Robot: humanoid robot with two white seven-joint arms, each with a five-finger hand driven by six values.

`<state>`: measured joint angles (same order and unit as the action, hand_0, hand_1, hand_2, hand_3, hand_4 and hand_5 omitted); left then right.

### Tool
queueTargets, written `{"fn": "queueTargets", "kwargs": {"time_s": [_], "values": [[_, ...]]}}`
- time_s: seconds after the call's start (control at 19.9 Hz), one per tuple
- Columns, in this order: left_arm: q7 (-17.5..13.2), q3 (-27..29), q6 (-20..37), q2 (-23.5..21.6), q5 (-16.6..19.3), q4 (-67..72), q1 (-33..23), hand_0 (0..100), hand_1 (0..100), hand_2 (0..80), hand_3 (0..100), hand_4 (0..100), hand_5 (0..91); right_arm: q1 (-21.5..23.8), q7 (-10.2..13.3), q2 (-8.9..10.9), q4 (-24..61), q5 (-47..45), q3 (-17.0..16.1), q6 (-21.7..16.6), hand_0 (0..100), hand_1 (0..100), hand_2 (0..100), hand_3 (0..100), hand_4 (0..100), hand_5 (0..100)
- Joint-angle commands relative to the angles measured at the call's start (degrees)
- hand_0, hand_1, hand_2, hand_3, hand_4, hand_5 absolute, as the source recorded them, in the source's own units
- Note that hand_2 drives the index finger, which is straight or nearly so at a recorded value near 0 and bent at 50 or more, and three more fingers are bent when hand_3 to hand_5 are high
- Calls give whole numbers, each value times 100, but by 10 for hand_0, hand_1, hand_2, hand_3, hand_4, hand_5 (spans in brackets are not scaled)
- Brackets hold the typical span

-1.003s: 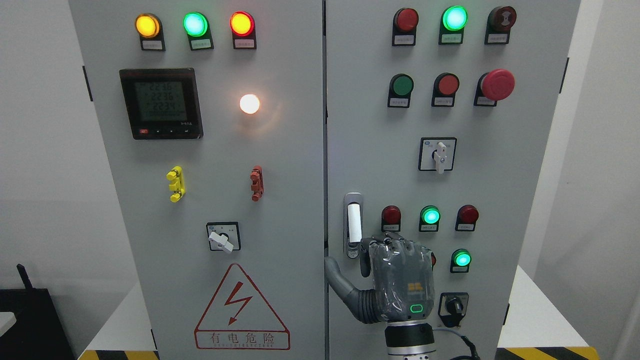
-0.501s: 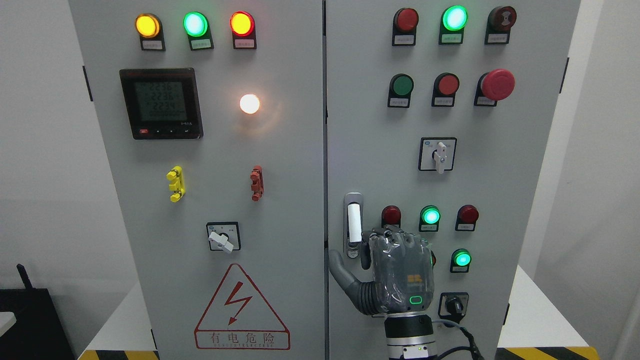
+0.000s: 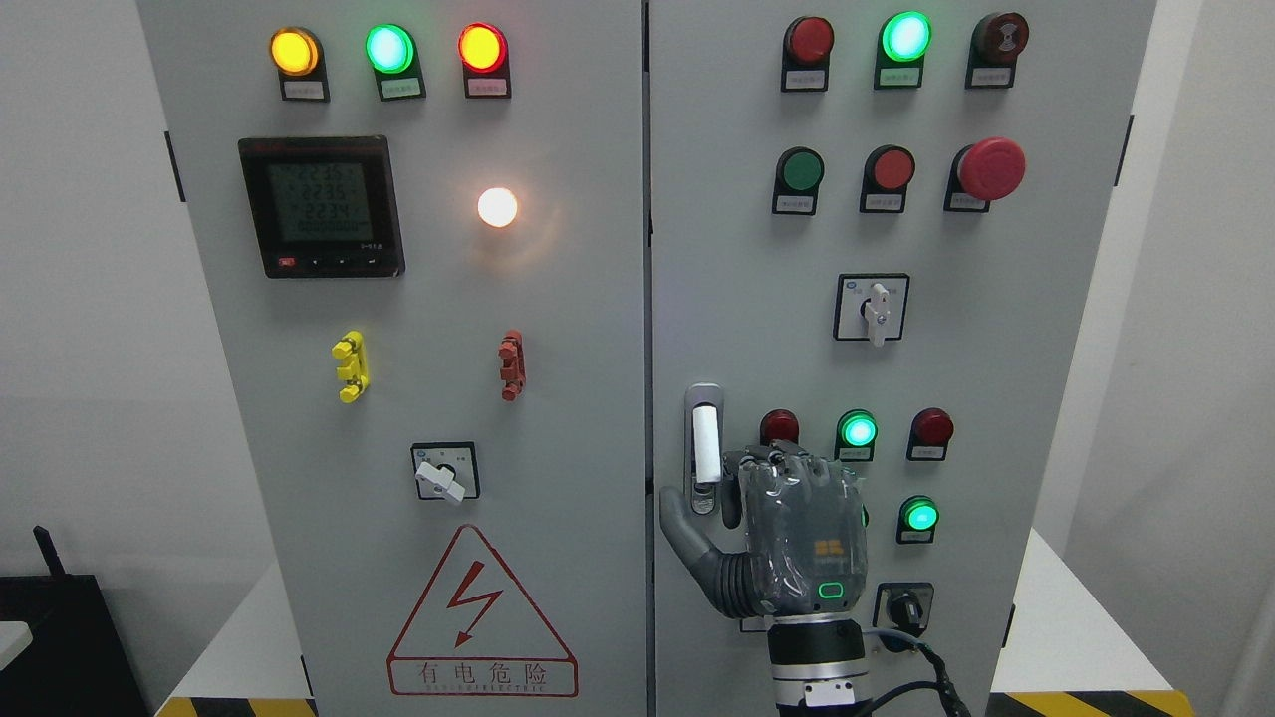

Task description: Release door handle

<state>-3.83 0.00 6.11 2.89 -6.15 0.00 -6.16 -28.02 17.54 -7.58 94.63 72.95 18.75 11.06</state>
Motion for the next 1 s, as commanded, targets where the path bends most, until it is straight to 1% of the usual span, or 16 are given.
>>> {"fn": "queueTargets", "kwargs": {"time_s": [0.0,0.45,0.65,0.95], "values": [[-4,-79,-4,-8,0,114,0,120,389,0,0,0,0,-28,4,2,-76,8,-64,1,300,533,945,1000,876,932],[-4,-79,-4,1,0,114,0,120,389,0,0,0,0,-89,4,-7,-111,0,-73,10,326,557,944,1000,876,933],[-4,-79,-4,1,0,114,0,120,389,0,0,0,0,-98,4,-7,-137,-9,-82,45,386,557,943,1000,876,934],[-4,-79,-4,1,0,114,0,120,389,0,0,0,0,-89,4,2,-129,-9,-108,45,408,560,942,1000,877,934]]}}
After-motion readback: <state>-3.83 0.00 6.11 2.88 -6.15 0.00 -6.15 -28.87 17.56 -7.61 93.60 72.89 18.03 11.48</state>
